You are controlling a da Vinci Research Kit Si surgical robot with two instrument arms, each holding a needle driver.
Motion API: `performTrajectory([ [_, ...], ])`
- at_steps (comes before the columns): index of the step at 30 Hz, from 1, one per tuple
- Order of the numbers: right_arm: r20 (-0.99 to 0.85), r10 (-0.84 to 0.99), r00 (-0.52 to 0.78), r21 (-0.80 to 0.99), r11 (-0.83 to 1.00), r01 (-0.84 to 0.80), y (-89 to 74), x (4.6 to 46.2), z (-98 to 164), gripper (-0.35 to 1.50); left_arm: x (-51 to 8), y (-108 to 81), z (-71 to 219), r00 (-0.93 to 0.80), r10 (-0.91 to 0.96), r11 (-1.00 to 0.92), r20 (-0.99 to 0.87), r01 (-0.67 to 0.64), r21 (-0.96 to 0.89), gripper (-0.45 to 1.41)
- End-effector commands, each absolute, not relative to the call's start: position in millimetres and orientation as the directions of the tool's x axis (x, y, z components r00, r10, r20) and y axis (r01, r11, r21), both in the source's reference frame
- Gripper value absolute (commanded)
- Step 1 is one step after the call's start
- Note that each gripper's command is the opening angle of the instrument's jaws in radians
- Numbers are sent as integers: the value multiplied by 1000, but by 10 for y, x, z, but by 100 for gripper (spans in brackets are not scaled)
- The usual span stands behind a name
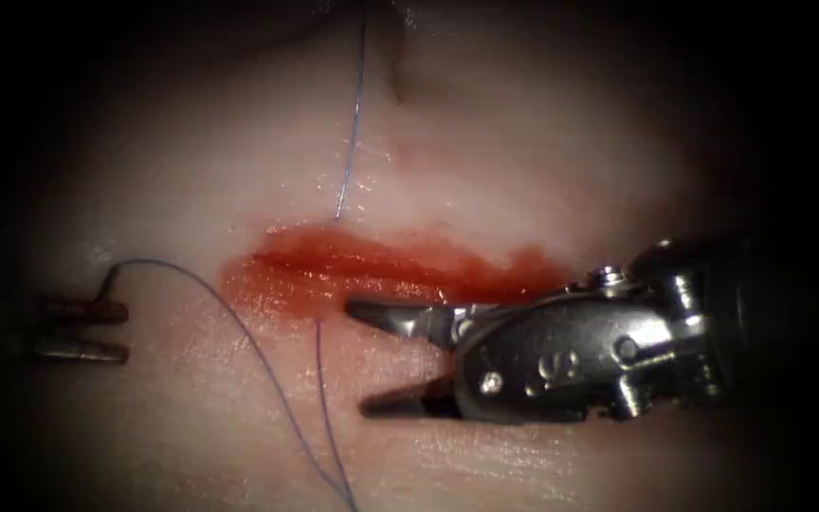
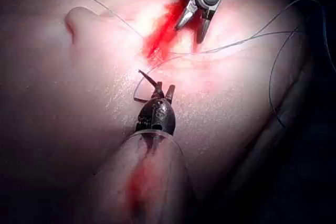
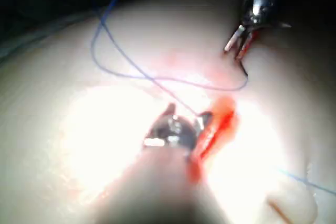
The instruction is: Wound Closure
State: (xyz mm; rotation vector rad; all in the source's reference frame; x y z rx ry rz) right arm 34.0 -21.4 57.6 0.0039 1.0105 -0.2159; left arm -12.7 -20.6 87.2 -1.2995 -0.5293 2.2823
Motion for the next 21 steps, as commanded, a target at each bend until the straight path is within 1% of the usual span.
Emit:
performTrajectory([
  [1, -839, -171, 517, -92, 980, 175, -221, 346, 587, 78, -132, -214, 878, -449, 564, -819, -693, -197, -539, -35],
  [7, -839, -194, 509, -105, 975, 197, -241, 360, 605, 76, -132, -215, 879, -449, 563, -819, -694, -195, -539, -35],
  [13, -842, -220, 492, -112, 964, 241, -261, 380, 614, 61, -132, -216, 879, -449, 563, -819, -694, -192, -540, -35],
  [15, -841, -223, 493, -112, 963, 244, -262, 382, 618, 37, -132, -216, 879, -449, 563, -819, -694, -192, -540, -35],
  [17, -841, -227, 491, -115, 962, 248, -260, 381, 618, 2, -132, -216, 879, -449, 563, -819, -694, -192, -540, -35],
  [18, -841, -227, 491, -115, 962, 248, -259, 381, 619, -11, -132, -216, 879, -449, 563, -819, -694, -192, -540, -35],
  [19, -843, -232, 486, -118, 960, 255, -259, 380, 618, -32, -132, -216, 879, -449, 563, -819, -694, -192, -540, -35],
  [21, -850, -232, 472, -100, 953, 287, -261, 380, 617, -35, -132, -216, 879, -449, 563, -819, -694, -192, -540, -35],
])
